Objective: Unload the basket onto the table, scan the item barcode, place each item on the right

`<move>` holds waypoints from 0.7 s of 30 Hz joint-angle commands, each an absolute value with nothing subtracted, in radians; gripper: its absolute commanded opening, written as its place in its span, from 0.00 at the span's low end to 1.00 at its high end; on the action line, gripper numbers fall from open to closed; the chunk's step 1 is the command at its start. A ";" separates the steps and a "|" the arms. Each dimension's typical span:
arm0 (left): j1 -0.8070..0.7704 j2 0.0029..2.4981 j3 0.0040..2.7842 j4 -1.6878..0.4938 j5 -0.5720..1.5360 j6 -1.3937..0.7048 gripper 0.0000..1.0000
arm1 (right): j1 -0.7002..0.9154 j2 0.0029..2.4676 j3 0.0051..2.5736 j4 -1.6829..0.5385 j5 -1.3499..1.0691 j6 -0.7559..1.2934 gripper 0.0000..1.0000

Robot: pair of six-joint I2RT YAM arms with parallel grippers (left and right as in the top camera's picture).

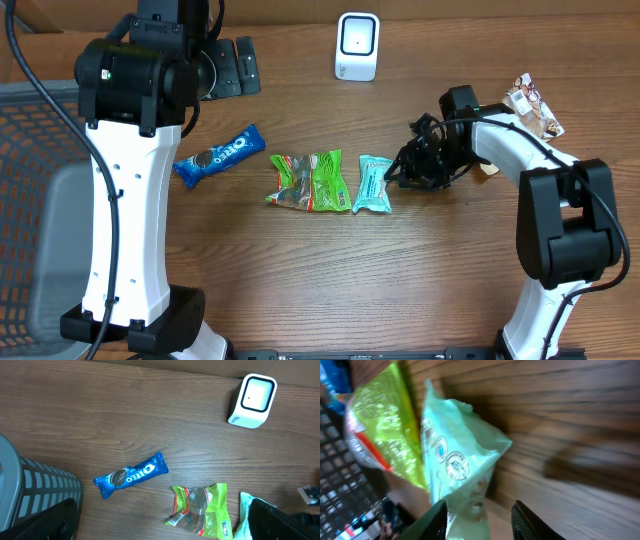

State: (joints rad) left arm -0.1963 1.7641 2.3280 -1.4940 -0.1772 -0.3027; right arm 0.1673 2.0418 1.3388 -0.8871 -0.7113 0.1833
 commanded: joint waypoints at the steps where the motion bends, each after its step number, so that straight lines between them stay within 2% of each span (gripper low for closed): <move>1: -0.197 1.765 2.326 -1.492 -0.191 -0.284 1.00 | 0.170 2.045 1.335 -0.888 -0.802 0.194 0.51; 2: -0.197 1.765 2.326 -1.491 -0.191 -0.284 1.00 | 0.170 2.045 1.335 -0.887 -0.801 0.210 0.53; 8: -0.197 1.765 2.326 -1.491 -0.191 -0.284 1.00 | 0.198 2.045 1.334 -0.835 -0.730 0.322 0.55; 13: -0.197 1.765 2.326 -1.491 -0.191 -0.284 1.00 | 0.250 2.045 1.334 -0.796 -0.640 0.392 0.52; 17: -0.197 1.765 2.326 -1.491 -0.191 -0.284 1.00 | 0.283 2.045 1.334 -0.787 -0.559 0.447 0.29; 18: -0.197 1.765 2.326 -1.491 -0.191 -0.284 1.00 | 0.287 2.045 1.334 -0.788 -0.554 0.446 0.19; 19: -0.197 1.765 2.326 -1.492 -0.191 -0.284 1.00 | 0.287 2.045 1.335 -0.788 -0.553 0.446 0.15; 20: -0.197 1.765 2.326 -1.492 -0.191 -0.284 1.00 | 0.287 2.044 1.337 -0.794 -0.554 0.446 0.04; 21: -0.197 1.765 2.326 -1.491 -0.191 -0.284 1.00 | 0.283 2.042 1.340 -0.799 -0.553 0.445 0.04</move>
State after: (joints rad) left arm -0.1963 1.7641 2.3280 -1.4940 -0.1772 -0.3027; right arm 0.2878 2.0415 1.3384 -0.7898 -0.6121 0.4271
